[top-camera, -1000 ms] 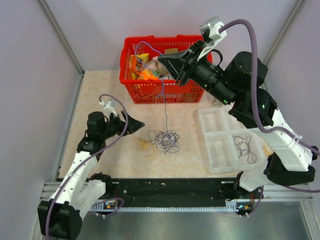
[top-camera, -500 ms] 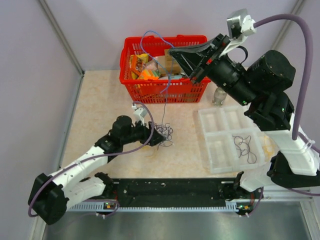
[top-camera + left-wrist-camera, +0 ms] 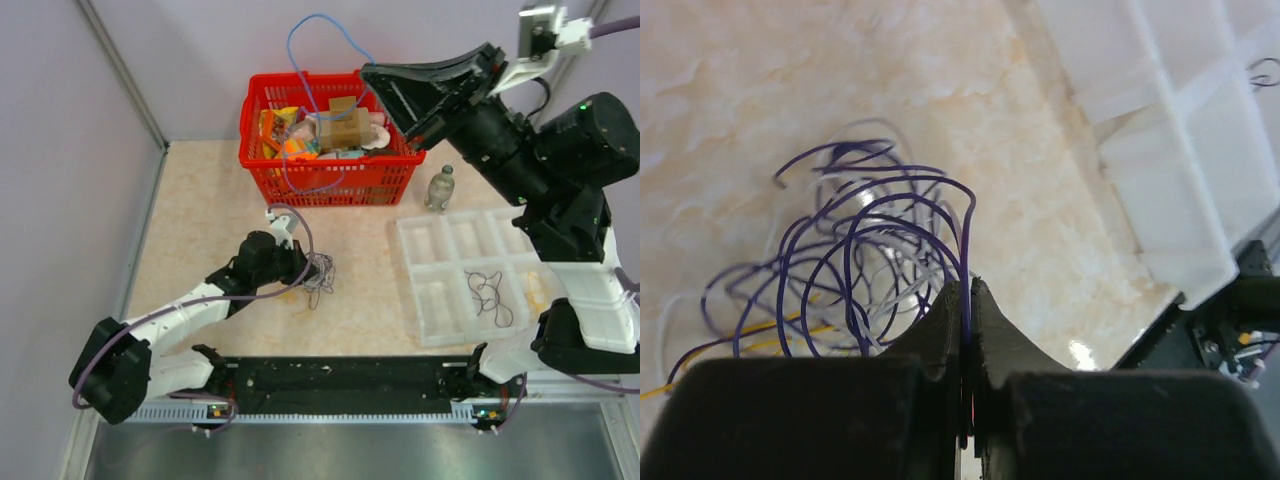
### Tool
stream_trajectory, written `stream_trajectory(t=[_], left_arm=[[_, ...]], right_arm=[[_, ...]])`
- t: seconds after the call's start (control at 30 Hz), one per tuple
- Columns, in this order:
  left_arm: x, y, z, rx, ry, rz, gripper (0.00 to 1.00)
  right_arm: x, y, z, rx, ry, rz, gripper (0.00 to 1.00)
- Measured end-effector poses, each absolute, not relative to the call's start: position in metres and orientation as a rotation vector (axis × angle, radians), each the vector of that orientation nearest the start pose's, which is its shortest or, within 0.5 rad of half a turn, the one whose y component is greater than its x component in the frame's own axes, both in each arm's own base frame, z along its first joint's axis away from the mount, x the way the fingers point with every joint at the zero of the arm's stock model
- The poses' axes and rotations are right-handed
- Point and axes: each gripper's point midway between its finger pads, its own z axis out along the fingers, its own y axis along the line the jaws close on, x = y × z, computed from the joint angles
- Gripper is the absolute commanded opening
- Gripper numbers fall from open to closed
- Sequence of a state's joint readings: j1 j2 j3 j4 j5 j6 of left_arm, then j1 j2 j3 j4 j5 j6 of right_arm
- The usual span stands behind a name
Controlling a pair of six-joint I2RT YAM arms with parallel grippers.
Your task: Untangle the cables
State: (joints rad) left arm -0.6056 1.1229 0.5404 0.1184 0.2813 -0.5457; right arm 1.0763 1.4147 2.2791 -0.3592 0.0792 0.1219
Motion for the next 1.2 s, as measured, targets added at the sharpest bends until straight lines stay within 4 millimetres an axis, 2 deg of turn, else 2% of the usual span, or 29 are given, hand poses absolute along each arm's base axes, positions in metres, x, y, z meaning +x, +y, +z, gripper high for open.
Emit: stream_trajectory(t=[0.13,0.2,0.27,0.37,0.43,0.57,0.67,0.73,0.9,0.97,1.03,1.1,1.2], left_arm=[[0.244,-0.237,0.096,0.174,2.265,-0.863,0.02],[0.243,-0.229,0.085,0.142,2.311,-0.814,0.16],[0.243,-0.223,0.083,0.120,2.326,-0.784,0.22],[0.241,-0.215,0.093,0.099,2.307,-0.754,0.25],[0.241,-0.209,0.111,0.103,2.261,-0.737,0.27],[0.243,-0.201,0.151,0.119,2.151,-0.724,0.43],[0.240,-0.196,0.164,0.133,2.115,-0.717,0.52],[0.236,-0.194,0.165,0.142,2.118,-0.717,0.54],[0.226,-0.192,0.167,0.180,2.128,-0.725,0.56],[0.225,-0.193,0.171,0.193,2.128,-0.733,0.56],[0.225,-0.195,0.179,0.208,2.115,-0.746,0.56],[0.224,-0.199,0.185,0.224,2.101,-0.767,0.56],[0.223,-0.202,0.191,0.245,2.089,-0.793,0.56]], right_arm=[[0.153,0.263,0.716,-0.406,0.926,1.042,0.00],[0.146,0.249,0.727,-0.387,0.884,1.038,0.00],[0.144,0.237,0.728,-0.373,0.875,1.019,0.00],[0.149,0.223,0.702,-0.360,0.936,0.956,0.00],[0.156,0.215,0.674,-0.355,1.003,0.892,0.00],[0.172,0.192,0.620,-0.329,1.147,0.736,0.00],[0.180,0.169,0.589,-0.303,1.238,0.620,0.00],[0.181,0.148,0.575,-0.271,1.281,0.553,0.00],[0.177,0.078,0.532,-0.148,1.383,0.374,0.00],[0.172,0.048,0.516,-0.081,1.409,0.317,0.00],[0.169,0.026,0.505,-0.023,1.424,0.274,0.00],[0.170,0.016,0.500,0.019,1.435,0.231,0.00],[0.183,0.025,0.492,0.020,1.467,0.137,0.00]])
